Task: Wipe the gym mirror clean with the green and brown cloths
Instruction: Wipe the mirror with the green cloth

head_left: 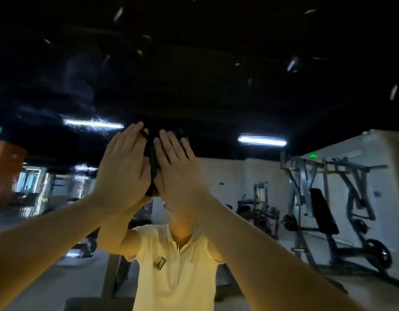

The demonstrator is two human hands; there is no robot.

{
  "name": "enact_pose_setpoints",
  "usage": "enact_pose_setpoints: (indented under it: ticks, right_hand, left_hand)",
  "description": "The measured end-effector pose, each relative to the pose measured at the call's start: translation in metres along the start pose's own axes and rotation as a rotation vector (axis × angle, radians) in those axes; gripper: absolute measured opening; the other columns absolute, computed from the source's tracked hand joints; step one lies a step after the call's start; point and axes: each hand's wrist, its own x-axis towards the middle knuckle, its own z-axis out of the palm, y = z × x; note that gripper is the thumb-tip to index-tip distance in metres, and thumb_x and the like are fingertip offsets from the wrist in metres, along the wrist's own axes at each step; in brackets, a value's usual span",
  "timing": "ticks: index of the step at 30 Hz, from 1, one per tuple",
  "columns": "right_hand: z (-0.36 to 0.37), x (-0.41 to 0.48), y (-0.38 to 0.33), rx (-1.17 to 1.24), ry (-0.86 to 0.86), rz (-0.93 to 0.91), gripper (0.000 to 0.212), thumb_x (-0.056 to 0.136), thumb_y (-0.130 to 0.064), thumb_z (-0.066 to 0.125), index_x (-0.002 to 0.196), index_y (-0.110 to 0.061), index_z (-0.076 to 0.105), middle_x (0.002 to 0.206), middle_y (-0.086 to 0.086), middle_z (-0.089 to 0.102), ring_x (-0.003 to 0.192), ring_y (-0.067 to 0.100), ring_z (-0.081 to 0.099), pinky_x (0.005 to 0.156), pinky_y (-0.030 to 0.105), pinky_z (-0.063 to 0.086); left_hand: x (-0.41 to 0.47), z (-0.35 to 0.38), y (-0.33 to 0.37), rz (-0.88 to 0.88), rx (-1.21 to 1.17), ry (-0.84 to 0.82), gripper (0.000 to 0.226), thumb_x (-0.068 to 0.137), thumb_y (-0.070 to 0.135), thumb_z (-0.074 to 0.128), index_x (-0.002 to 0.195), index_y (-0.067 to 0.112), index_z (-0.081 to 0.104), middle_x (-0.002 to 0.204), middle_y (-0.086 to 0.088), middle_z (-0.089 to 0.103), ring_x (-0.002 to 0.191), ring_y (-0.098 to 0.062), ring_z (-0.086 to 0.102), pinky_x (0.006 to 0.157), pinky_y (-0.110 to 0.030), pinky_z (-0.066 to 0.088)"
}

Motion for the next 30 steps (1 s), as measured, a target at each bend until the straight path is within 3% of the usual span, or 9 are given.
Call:
enact_pose_setpoints:
  ticks: [3, 8, 11, 13, 17, 21, 24, 28, 30]
  right_hand:
    - [0.001, -0.023, 0.050, -0.032, 0.025, 0.050, 0.069, 0.103, -0.043, 0.017, 0.165, -0.013, 0.005, 0.172, 0.009, -0.004, 0.158, 0.024, -0.007, 0.128, 0.044, -0.007]
    - [0.001, -0.085, 0.166, 0.001, 0.060, 0.570, 0.068, 0.104, -0.040, 0.012, 0.164, -0.010, 0.005, 0.172, 0.011, 0.001, 0.159, 0.026, 0.000, 0.129, 0.049, 0.008]
    - [0.000, -0.085, 0.170, 0.023, 0.060, 0.811, 0.069, 0.102, -0.034, 0.013, 0.160, 0.002, 0.020, 0.169, 0.022, 0.018, 0.157, 0.034, 0.016, 0.128, 0.050, 0.012]
    - [-0.003, -0.061, 0.148, 0.030, 0.085, 0.858, 0.067, 0.102, -0.032, 0.016, 0.157, 0.005, 0.027, 0.164, 0.027, 0.028, 0.154, 0.038, 0.023, 0.127, 0.052, 0.014]
    - [-0.006, 0.002, 0.083, 0.005, 0.121, 0.606, 0.067, 0.103, -0.034, 0.015, 0.156, 0.003, 0.030, 0.163, 0.026, 0.030, 0.155, 0.037, 0.022, 0.128, 0.051, 0.012]
    - [-0.010, 0.048, -0.011, 0.033, 0.088, 0.324, 0.068, 0.104, -0.039, 0.012, 0.161, -0.003, 0.021, 0.169, 0.022, 0.016, 0.158, 0.034, 0.010, 0.128, 0.053, 0.010]
    - [-0.006, 0.035, -0.099, 0.022, 0.014, -0.025, 0.071, 0.105, -0.043, 0.022, 0.162, -0.002, 0.008, 0.170, 0.024, 0.002, 0.158, 0.038, 0.000, 0.127, 0.056, 0.006]
    - [0.004, -0.017, -0.170, 0.013, -0.042, -0.649, 0.067, 0.105, -0.041, 0.029, 0.161, -0.004, 0.025, 0.167, 0.020, 0.025, 0.156, 0.037, 0.019, 0.127, 0.053, 0.005]
    - [0.005, -0.003, -0.155, -0.040, -0.060, -0.696, 0.067, 0.104, -0.043, 0.035, 0.161, -0.008, 0.029, 0.168, 0.017, 0.025, 0.156, 0.033, 0.019, 0.128, 0.050, 0.006]
  left_hand:
    - [0.002, 0.006, 0.016, 0.008, 0.030, -0.003, 0.066, 0.102, 0.039, 0.029, 0.150, -0.005, 0.041, 0.160, -0.025, 0.036, 0.149, -0.038, 0.034, 0.122, -0.056, 0.029]
    - [-0.003, 0.035, 0.038, -0.041, 0.124, -0.073, 0.099, 0.098, 0.072, 0.021, 0.162, -0.002, 0.010, 0.171, -0.020, 0.005, 0.160, -0.031, 0.004, 0.129, -0.051, 0.010]
    - [-0.003, 0.034, 0.036, -0.033, 0.139, -0.079, 0.102, 0.097, 0.075, 0.018, 0.163, -0.001, 0.003, 0.172, -0.019, 0.000, 0.160, -0.030, -0.001, 0.129, -0.050, 0.009]
    - [-0.003, 0.027, 0.030, 0.001, 0.123, -0.093, 0.100, 0.097, 0.074, 0.017, 0.163, 0.001, 0.003, 0.172, -0.017, -0.001, 0.160, -0.028, -0.001, 0.130, -0.049, 0.009]
    - [-0.012, 0.005, -0.010, 0.071, 0.105, -0.089, 0.086, 0.100, 0.062, 0.022, 0.163, 0.003, 0.019, 0.171, -0.015, 0.016, 0.158, -0.027, 0.015, 0.128, -0.048, 0.018]
    - [-0.053, -0.017, -0.079, -0.064, 0.090, -0.041, 0.071, 0.103, 0.045, 0.032, 0.157, -0.002, 0.033, 0.163, -0.021, 0.033, 0.152, -0.034, 0.031, 0.123, -0.053, 0.028]
    - [-0.086, -0.034, -0.121, -0.167, 0.091, -0.025, 0.067, 0.099, 0.035, 0.033, 0.152, -0.005, 0.040, 0.160, -0.025, 0.037, 0.147, -0.039, 0.038, 0.120, -0.054, 0.033]
    - [-0.118, -0.053, -0.157, -0.195, 0.125, -0.071, 0.073, 0.098, 0.043, 0.032, 0.152, -0.005, 0.040, 0.160, -0.026, 0.036, 0.146, -0.041, 0.037, 0.119, -0.051, 0.029]
    - [-0.126, -0.054, -0.170, -0.187, 0.151, -0.133, 0.080, 0.095, 0.049, 0.032, 0.154, -0.005, 0.036, 0.162, -0.026, 0.033, 0.148, -0.040, 0.034, 0.119, -0.051, 0.028]
